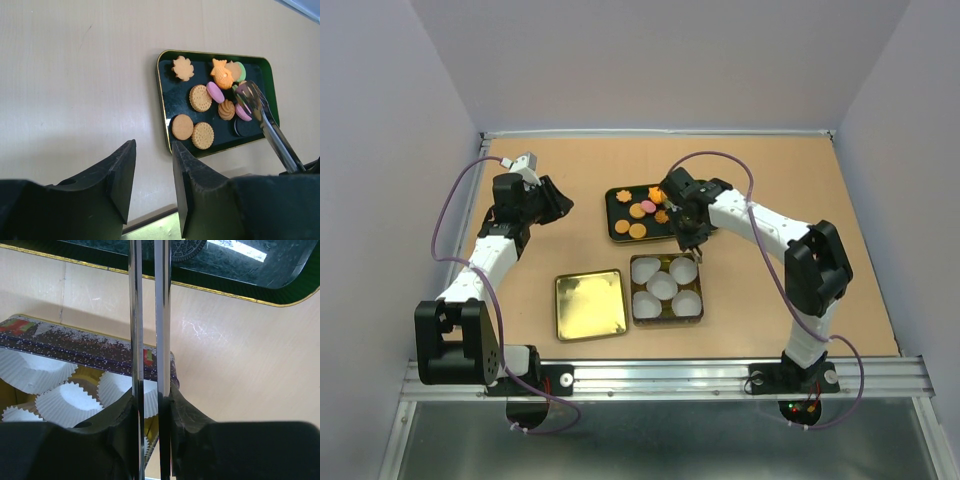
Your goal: Pack the cookies
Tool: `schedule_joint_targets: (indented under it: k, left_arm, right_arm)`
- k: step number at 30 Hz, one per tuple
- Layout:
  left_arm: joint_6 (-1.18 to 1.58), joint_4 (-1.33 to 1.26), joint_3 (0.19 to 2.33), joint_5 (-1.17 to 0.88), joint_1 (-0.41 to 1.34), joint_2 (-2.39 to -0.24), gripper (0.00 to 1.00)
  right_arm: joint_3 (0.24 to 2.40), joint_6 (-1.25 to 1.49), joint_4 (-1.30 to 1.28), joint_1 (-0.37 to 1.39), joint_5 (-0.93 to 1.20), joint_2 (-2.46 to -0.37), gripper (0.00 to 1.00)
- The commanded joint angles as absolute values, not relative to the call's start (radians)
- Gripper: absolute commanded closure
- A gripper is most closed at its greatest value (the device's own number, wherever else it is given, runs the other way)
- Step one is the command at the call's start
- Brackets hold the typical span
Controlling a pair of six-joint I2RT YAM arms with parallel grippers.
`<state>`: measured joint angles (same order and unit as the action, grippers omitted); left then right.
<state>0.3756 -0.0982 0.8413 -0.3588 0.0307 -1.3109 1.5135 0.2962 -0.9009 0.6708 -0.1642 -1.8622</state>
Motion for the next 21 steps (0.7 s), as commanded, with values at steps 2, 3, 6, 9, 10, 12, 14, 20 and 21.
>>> schedule_joint_targets:
  k: [2, 3, 6, 9, 10, 12, 14, 20, 21]
  left_arm:
    - [0.364, -0.11, 0.825, -0.367, 0.028, -1.276, 0.55]
    - [0.362, -0.11, 0.825, -0.365, 0.028, -1.275, 0.55]
    - [0.362, -0.109, 0.824, -0.365, 0.028, -1.275, 0.55]
    - [0.364, -0.11, 0.825, -0.367, 0.028, -1.276, 0.55]
    - [0.364, -0.11, 0.825, -0.367, 0.028, -1.276, 0.55]
    - [0.364, -0.11, 0.825, -0.367, 0.028, -1.276, 0.55]
    - [0.364, -0.11, 0.825, -0.367, 0.028, -1.276, 0.55]
    - [0.364, -0.11, 0.827, -0.367, 0.028, -1.278, 0.55]
    - [0.364, -0.11, 0.825, -0.367, 0.028, -1.278, 0.55]
  right_arm:
    - [1.572, 0.311, -0.908, 0.661, -0.158, -1.806, 0.9]
    - [1.572, 0.311, -0.908, 0.661, -0.16, -1.802, 0.91]
    - [1.565, 0.308, -0.91, 0.66, -0.169, -1.796, 0.91]
    - [1.554, 0.305, -0.913, 0.65, -0.179, -1.787, 0.92]
    - [1.552, 0.305, -0.913, 0.649, -0.183, -1.779, 0.92]
    - [1.552, 0.305, -0.916, 0.647, -0.184, -1.772, 0.94]
    - [1.557, 0.307, -0.917, 0.646, -0.184, -1.758, 0.95]
    - [1.612, 0.311, -0.945, 0.646, -0.166, -1.732, 0.97]
    - [1.62, 0.314, -0.953, 0.646, -0.157, -1.723, 0.97]
